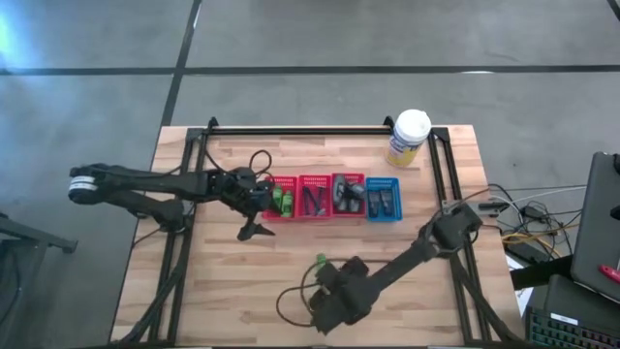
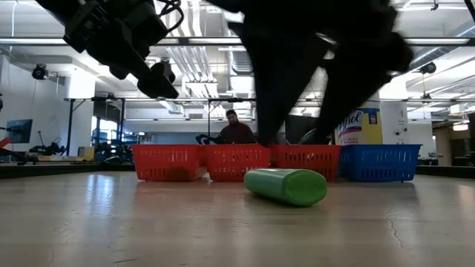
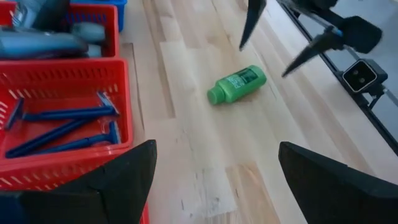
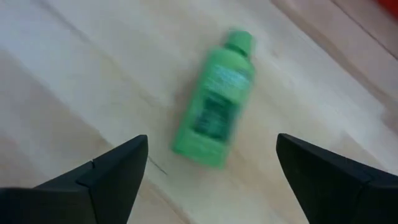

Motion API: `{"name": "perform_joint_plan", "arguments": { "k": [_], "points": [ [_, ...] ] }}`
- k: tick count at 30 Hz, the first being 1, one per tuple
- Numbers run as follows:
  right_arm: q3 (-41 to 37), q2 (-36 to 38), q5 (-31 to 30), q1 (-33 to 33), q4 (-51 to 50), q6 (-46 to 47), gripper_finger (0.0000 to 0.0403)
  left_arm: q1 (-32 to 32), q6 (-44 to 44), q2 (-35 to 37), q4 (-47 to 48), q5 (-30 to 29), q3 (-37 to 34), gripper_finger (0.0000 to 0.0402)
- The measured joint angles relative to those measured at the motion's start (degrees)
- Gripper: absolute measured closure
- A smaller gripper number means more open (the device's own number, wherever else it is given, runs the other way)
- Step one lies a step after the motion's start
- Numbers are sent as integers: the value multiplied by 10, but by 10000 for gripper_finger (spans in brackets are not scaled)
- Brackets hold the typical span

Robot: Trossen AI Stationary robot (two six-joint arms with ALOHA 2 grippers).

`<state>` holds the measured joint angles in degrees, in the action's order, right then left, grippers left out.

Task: Pick & Place Travel size toiletries
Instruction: Put the green shampoo bottle into the left red bin

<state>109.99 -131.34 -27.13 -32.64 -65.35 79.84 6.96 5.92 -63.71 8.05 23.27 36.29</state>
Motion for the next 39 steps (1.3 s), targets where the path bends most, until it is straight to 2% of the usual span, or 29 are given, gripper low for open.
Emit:
{"name": "perform_joint_plan", "arguments": {
  "k": [4, 8, 14, 18, 22, 25, 28, 33, 39],
  "points": [
    [75, -46, 2, -6, -112, 99, 47, 0, 0, -11, 0, 4, 0, 60],
    [99, -49, 12, 4, -118, 148, 53, 2, -21, -20, 1, 37, 4, 60],
    [111, -47, 54, 29, -92, 189, 66, 2, -100, -41, 1, 107, 37, 60],
    [82, -47, 65, 35, -44, 194, 61, 2, -111, -55, 2, 107, 66, 60],
    [50, -47, 80, 35, -42, 218, 49, 2, -122, -63, 1, 106, 88, 60],
    [35, -47, 79, 31, -38, 226, 43, 2, -124, -65, 1, 100, 92, 60],
    [19, -46, 73, 30, 7, 203, 44, 2, -137, -66, 1, 86, 90, 60],
    [-23, -44, 33, 31, 80, 181, 68, 2, -153, -66, 4, 59, 87, 60],
    [-57, -42, -20, 27, 72, 191, 121, 1, -154, -66, 6, 40, 87, 60]
  ]
}}
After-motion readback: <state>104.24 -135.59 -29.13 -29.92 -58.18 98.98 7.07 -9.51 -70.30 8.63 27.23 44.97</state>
